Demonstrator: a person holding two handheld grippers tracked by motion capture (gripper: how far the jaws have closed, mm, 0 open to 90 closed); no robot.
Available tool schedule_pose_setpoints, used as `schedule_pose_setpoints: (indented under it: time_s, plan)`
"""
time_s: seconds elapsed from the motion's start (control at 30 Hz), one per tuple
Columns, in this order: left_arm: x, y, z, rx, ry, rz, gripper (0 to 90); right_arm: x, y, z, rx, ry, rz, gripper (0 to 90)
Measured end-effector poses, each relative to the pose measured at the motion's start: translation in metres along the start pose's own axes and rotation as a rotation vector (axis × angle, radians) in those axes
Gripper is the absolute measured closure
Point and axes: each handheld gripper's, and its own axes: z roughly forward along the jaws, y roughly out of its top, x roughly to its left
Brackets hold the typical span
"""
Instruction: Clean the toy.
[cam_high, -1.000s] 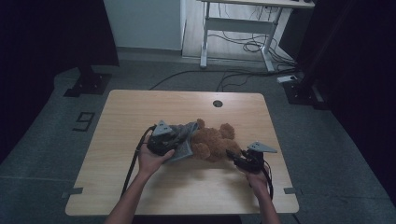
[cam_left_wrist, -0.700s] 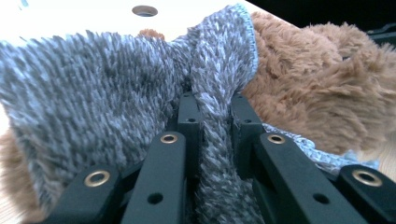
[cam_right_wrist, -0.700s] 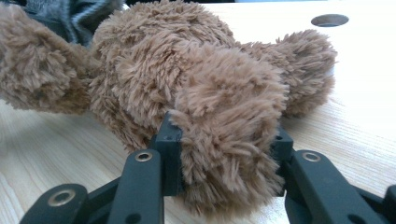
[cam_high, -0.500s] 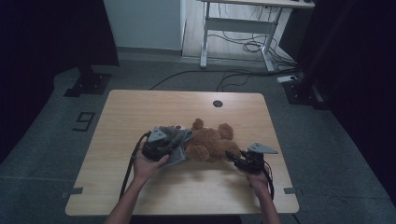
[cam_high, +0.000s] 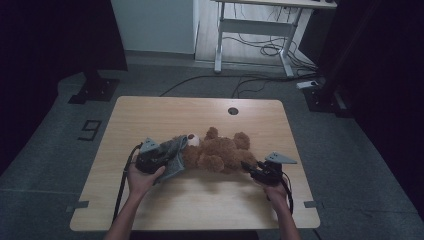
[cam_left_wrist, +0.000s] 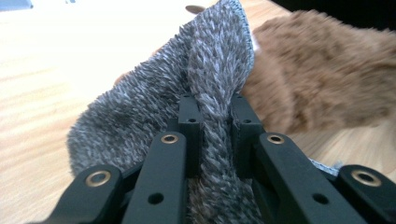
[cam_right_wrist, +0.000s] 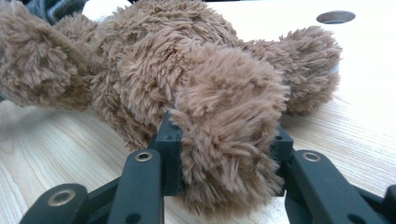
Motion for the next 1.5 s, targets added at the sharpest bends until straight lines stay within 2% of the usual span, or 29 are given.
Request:
schedule_pose_setpoints:
  time_s: [0.17,0.3,0.4,0.5,0.6,0.7,0.83,0.97,1.07,1.2,1.5]
  plan:
    - [-0.022,0.022,0.005,-0.037,-0.066,0.02,77.9,-0.001,0.0,0.0,-0.002,0.006,0.003,61.2]
    - [-0.045,0.037,0.021,-0.029,-0.103,0.059,77.9,-0.001,0.0,0.0,-0.003,0.007,0.004,61.2]
    - [-0.062,0.039,0.041,0.015,-0.07,0.103,78.0,-0.001,0.0,0.0,-0.006,0.008,0.003,61.2]
    - [-0.066,0.032,0.056,0.057,-0.047,0.115,77.9,-0.002,-0.001,-0.001,-0.003,0.009,0.001,61.2]
    - [-0.06,0.02,0.059,0.062,-0.048,0.097,78.0,-0.003,-0.002,-0.002,-0.003,0.012,0.001,61.2]
    - [-0.057,0.014,0.055,0.063,-0.049,0.106,78.1,-0.003,-0.002,-0.002,0.0,0.018,0.002,61.2]
    - [-0.053,0.011,0.044,0.061,-0.04,0.121,78.0,-0.004,-0.002,-0.004,0.004,0.024,0.001,61.2]
    - [-0.041,0.007,0.027,0.042,-0.022,0.104,78.0,-0.004,-0.003,-0.004,0.002,0.029,0.006,61.2]
    - [-0.028,0.003,0.015,0.034,-0.002,0.077,77.9,-0.006,-0.003,-0.004,0.001,0.036,0.011,61.2]
    - [-0.007,-0.005,0.004,0.033,0.026,0.021,77.9,-0.007,-0.003,-0.004,0.0,0.043,0.013,61.2]
    - [0.019,-0.025,0.006,0.073,0.07,-0.049,77.8,-0.007,-0.004,-0.003,-0.001,0.046,0.012,61.2]
